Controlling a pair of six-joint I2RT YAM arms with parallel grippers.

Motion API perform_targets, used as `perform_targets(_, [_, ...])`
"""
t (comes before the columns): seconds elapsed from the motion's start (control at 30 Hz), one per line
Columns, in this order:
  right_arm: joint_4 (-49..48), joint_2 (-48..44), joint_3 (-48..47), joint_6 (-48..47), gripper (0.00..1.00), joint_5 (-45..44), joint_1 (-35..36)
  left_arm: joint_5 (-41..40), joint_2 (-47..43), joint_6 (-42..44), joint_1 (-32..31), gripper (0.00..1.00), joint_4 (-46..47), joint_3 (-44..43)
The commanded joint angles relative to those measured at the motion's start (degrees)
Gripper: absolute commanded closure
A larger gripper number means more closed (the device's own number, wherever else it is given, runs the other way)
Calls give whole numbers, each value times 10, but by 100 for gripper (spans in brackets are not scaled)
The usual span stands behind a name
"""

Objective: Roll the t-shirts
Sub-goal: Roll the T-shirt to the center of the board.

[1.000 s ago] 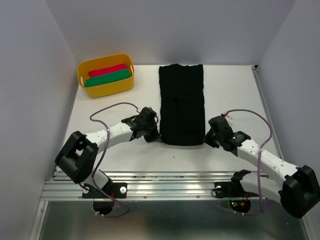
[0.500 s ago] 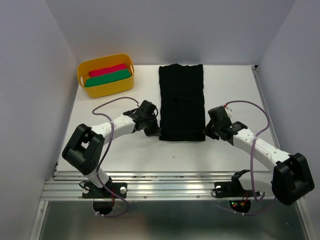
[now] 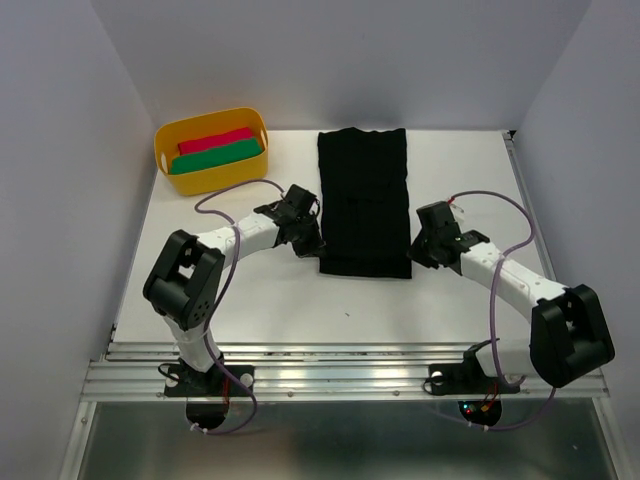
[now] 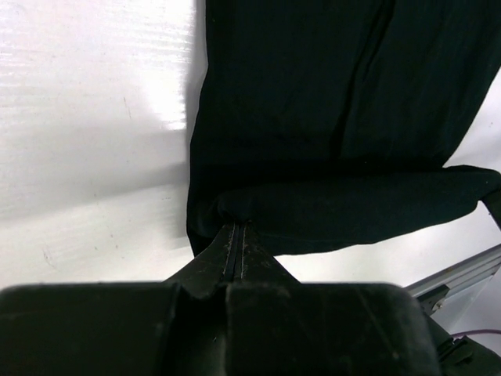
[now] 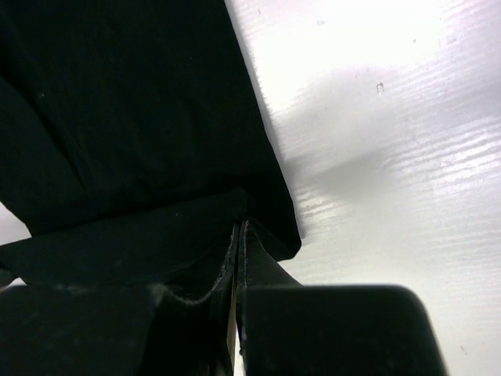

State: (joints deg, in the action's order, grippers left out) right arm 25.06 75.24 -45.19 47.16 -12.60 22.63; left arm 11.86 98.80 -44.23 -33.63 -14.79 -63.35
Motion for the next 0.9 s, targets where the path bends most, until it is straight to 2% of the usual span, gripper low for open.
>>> perform_targets(0.0, [-32,16,-28,-18,99,-8,-10,0,12,25,7,100,-12,-27])
perform_targets(0.57, [-104,125,-19,-44,99,-22,-15,-41,71,60,11,99,-9,-70])
perform_targets(0.6, [-105,130,-20,-45,99,-21,-15,-48,61,61,12,91,-13,-70])
perform_targets(0.67, [-105,132,-21,-47,99,-18,-15,-75,43,63,11,83,-20,-68])
perform_targets(0.7, [-105,132,-20,-48,98,-17,-15,-87,25,63,11,70,-27,-70])
perform_targets(0.73, [-106,129,-20,-48,98,-16,-15,-102,15,64,10,64,-35,-72])
perform_targets(0.8, [-106,127,-19,-51,98,-16,-15,-154,-9,65,7,56,-65,-83])
perform_targets(0.87, [-105,125,-18,-54,98,-16,-15,-195,-21,66,-6,55,-92,-96])
